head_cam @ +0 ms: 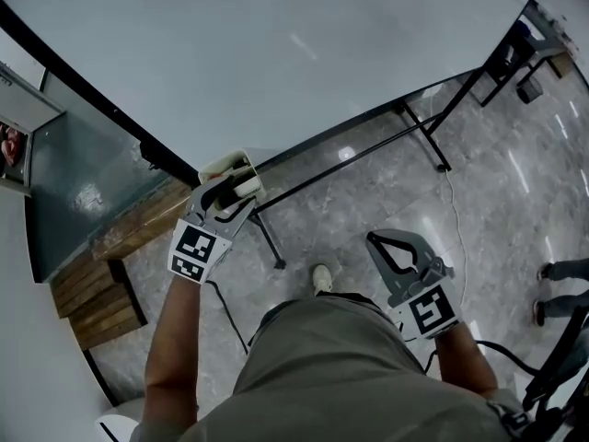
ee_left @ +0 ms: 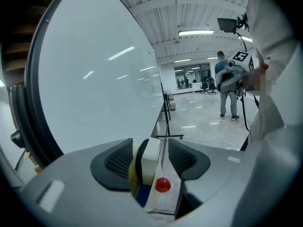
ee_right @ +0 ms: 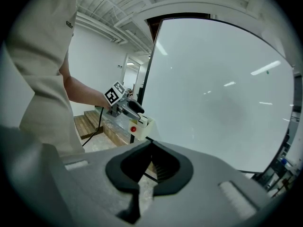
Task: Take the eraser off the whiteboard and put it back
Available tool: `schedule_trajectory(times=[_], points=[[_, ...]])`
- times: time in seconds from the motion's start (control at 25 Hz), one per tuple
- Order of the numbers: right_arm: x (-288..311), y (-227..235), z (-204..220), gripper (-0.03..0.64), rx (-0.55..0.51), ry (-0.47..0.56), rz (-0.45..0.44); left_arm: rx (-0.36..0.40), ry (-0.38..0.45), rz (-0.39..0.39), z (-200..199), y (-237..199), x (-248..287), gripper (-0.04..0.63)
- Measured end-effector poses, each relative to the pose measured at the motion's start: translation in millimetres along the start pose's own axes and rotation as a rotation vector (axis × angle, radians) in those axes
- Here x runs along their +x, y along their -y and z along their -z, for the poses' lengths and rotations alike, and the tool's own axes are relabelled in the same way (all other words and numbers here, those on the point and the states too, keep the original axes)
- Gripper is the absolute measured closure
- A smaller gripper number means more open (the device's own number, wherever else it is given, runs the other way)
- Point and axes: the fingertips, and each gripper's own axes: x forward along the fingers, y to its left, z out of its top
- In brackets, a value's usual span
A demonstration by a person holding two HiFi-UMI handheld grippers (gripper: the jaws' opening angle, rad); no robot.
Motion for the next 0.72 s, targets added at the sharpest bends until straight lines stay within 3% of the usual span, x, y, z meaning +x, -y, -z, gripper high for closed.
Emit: schedule_trajectory(times=[0.72], points=[[25, 29, 10, 0.614, 0.018, 0.001, -0.042, 0.056, -0.154, 0.029, 26, -3, 32, 0.344]])
